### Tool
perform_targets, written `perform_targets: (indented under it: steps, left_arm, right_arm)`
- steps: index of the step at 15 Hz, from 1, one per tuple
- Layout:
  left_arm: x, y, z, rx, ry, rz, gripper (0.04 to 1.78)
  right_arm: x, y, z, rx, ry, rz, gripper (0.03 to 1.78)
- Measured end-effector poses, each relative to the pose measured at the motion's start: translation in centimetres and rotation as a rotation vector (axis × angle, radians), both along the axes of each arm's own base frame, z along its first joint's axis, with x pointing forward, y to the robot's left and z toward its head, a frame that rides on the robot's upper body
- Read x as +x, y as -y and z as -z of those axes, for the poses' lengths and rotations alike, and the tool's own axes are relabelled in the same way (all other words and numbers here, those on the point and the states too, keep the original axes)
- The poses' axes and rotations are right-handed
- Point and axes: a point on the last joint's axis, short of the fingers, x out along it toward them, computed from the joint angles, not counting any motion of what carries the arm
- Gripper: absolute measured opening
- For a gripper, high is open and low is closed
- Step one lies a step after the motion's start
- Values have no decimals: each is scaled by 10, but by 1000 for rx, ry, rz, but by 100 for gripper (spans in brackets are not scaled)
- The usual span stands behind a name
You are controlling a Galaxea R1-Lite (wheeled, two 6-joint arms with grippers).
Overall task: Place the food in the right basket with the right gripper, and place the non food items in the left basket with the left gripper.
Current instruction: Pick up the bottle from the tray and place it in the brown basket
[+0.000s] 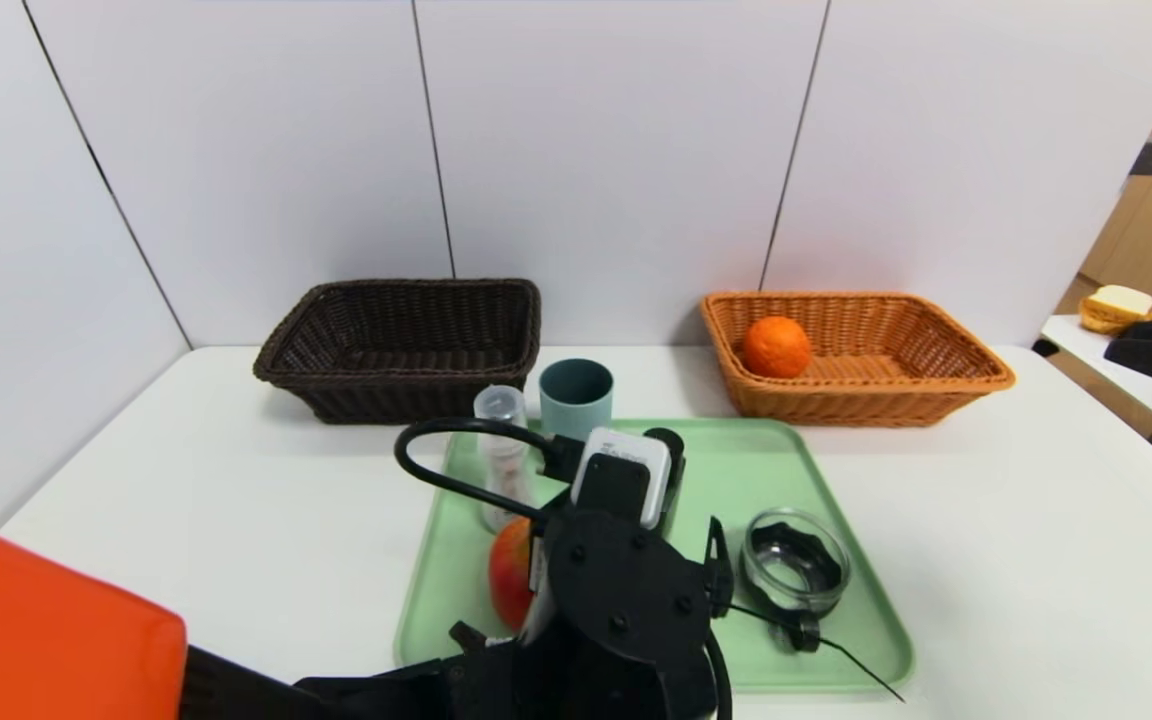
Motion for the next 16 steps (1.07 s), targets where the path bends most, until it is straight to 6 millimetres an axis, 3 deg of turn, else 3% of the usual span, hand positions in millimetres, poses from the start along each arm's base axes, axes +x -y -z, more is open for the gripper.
perform_targets:
  steps: [16]
  left_arm:
    - [26,17,10,-9,6,0,169]
  right_arm:
    - [-1,-1,11,-84,-24,-36,170]
